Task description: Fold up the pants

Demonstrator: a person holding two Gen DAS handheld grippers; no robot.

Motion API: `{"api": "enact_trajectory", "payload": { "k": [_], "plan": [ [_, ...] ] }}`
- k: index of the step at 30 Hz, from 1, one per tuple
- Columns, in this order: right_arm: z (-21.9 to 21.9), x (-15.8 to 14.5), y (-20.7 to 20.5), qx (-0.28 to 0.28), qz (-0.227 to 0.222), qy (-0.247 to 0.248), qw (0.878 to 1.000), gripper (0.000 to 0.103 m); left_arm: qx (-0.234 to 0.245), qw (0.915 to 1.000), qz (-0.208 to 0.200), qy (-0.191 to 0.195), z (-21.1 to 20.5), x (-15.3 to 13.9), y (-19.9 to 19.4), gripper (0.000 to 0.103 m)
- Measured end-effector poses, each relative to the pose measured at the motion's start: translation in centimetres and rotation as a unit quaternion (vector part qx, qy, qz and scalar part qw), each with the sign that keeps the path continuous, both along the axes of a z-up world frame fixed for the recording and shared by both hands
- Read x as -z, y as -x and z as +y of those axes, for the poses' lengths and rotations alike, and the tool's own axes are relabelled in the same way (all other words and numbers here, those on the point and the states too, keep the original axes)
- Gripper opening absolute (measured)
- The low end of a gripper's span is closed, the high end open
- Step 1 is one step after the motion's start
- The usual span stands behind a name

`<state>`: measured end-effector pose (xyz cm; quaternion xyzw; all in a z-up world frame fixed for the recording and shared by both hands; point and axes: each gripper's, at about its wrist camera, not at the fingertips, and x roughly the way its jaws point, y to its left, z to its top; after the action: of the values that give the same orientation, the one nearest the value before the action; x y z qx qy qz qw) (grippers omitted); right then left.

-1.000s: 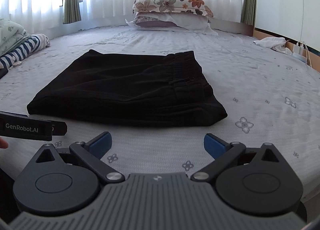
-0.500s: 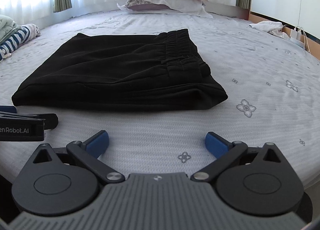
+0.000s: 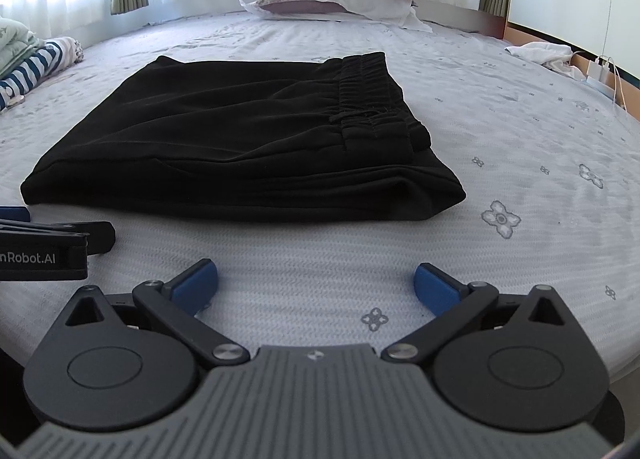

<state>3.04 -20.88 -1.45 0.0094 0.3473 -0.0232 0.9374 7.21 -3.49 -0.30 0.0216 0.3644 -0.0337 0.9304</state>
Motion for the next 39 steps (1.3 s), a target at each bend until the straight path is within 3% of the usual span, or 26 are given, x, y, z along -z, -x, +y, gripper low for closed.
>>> {"api": "enact_trajectory", "payload": {
  "k": [39],
  "plan": [
    [0.06,0.09,0.15,-0.002,-0.005,0.001,1.0,0.103,0.001,0.9999,0.011,-0.006,-0.14,0.04,-0.5,0.103]
  ]
}}
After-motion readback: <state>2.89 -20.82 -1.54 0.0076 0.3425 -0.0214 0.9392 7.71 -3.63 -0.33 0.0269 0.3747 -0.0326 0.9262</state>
